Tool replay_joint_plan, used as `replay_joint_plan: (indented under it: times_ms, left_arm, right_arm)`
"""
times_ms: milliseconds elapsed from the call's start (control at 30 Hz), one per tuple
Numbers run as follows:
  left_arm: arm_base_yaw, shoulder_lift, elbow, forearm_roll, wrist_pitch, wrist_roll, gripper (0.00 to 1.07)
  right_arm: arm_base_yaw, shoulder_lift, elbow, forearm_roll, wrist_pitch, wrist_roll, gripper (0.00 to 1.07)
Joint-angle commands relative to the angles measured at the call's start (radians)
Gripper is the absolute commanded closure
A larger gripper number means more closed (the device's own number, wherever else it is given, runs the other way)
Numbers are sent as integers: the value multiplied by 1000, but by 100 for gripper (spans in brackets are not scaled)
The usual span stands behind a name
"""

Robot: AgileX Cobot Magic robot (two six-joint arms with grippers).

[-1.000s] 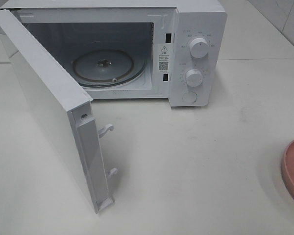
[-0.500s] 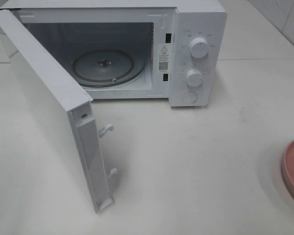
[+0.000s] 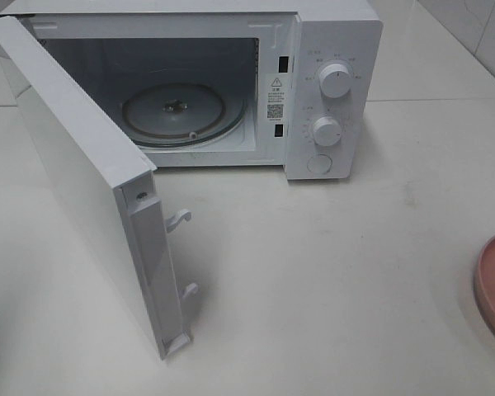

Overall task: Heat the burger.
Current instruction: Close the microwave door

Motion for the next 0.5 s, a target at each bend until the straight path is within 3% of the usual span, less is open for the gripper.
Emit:
replay_joint_plan:
  times_ms: [33,100,133,233,433,500]
  left_arm:
    - [1,70,68,-61,-243,41,107]
    - [1,85,89,-77,-295,51,107]
    - [1,112,126,-108,-420,71,107]
    - [1,157,174,-132,-573,93,107]
    - [-1,245,250,-115,-860,84,107]
    - [-1,301,289,-65,-1011,41,107]
  right_arm:
    - [-9,-25,1,-2,-2,-9,32]
    - [-9,-25,1,-2,-2,-9,32]
    - [-9,-25,1,-2,-2,-9,32]
    - [-9,-25,1,-2,-2,-9,32]
    - [-9,-25,1,-2,-2,-9,32]
    - [-9,-25,1,-2,-2,-9,32]
